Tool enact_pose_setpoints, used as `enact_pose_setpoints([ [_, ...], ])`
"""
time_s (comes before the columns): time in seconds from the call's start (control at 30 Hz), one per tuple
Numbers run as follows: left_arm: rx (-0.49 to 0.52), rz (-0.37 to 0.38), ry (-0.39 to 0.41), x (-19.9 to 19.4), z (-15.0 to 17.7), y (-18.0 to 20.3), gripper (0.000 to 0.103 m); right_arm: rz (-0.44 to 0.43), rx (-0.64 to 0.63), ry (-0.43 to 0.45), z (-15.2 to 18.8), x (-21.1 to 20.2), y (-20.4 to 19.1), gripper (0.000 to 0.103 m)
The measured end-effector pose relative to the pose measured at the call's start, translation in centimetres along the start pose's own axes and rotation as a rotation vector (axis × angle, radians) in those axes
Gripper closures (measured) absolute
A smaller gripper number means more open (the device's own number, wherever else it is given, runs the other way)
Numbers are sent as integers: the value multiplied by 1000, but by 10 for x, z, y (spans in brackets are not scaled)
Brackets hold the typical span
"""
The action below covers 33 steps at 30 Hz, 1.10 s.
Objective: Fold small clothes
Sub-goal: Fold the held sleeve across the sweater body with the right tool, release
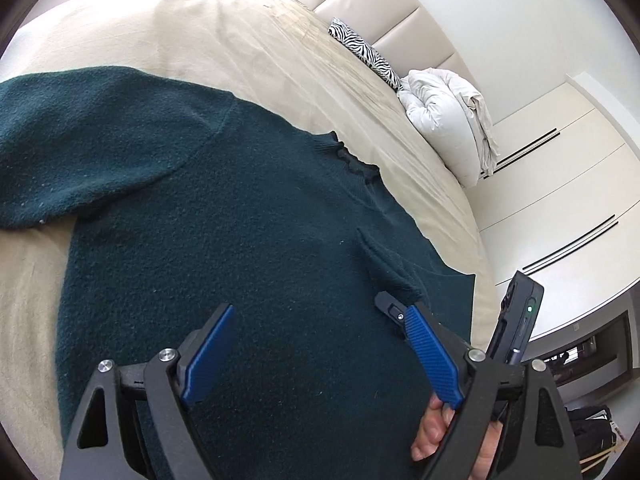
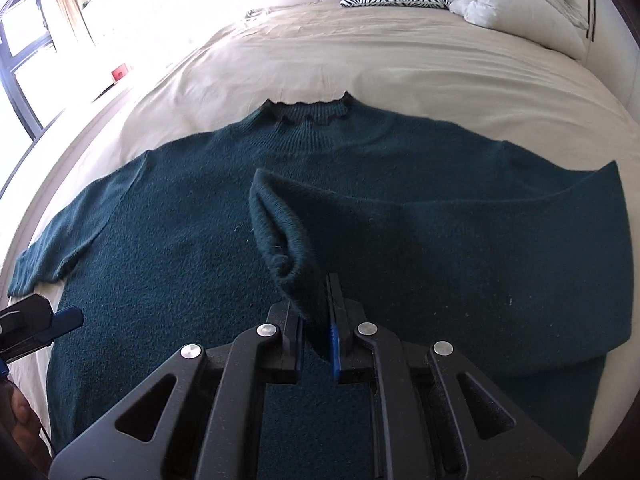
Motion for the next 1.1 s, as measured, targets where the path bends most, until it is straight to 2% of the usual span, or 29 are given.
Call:
enact_pose_setpoints([
  [0.07, 1, 21, -20, 12, -4, 9, 10, -15, 1, 20, 13, -1, -6, 85],
  [0.1, -4, 27, -34, 19, -5, 14, 9, -44, 2, 28, 15, -5, -7, 74],
  [0.13, -9, 36, -51, 27, -6, 20, 9, -84, 11, 25, 33, -16, -10, 53],
  [0.17, -10, 47, -64, 34, -5, 26, 9, -118, 28, 20, 37, -22, -10, 46],
  [0.2, -3, 52, -75, 41, -5, 33, 9, -139, 41, 27, 40, -28, -9, 44],
  [0.3, 43, 37, -116, 69, 0, 54, 10, -156, 56, 59, 56, -55, 3, 44],
  [0.37, 62, 14, -154, 91, 1, 61, 14, -189, 122, 67, 61, -70, 20, 44],
  [0.47, 93, -25, -157, 111, -6, 72, 28, -224, 215, 112, 74, -97, 50, 44],
  [0.57, 143, -78, -166, 125, -8, 79, 47, -217, 287, 169, 84, -120, 82, 44],
  [0.63, 166, -120, -171, 129, -9, 78, 71, -215, 341, 196, 87, -131, 101, 44],
  [0.7, 180, -149, -160, 127, -10, 74, 88, -206, 368, 210, 88, -136, 115, 44],
  [0.73, 178, -142, -158, 125, -11, 71, 92, -197, 376, 219, 87, -138, 121, 44],
  [0.8, 174, -124, -144, 112, -10, 65, 94, -191, 389, 227, 87, -142, 133, 44],
  [0.93, 232, -144, -80, 91, -19, 67, 94, -162, 416, 241, 82, -149, 157, 44],
  [1.03, 292, -169, 1, 79, -32, 70, 95, -136, 429, 250, 76, -152, 174, 44],
  [1.1, 285, -182, 37, 74, -44, 63, 95, -116, 438, 251, 71, -151, 186, 44],
])
Point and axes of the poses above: each gripper's, at about its wrist camera, not at the fingertips, and x roughly the way its jaws point, y to its right, z to its underside, the point moved 6 cm from there along x, roughly the way its jaws point, and after that the axes turned 5 degrees about -z, right-handed, at the moved point
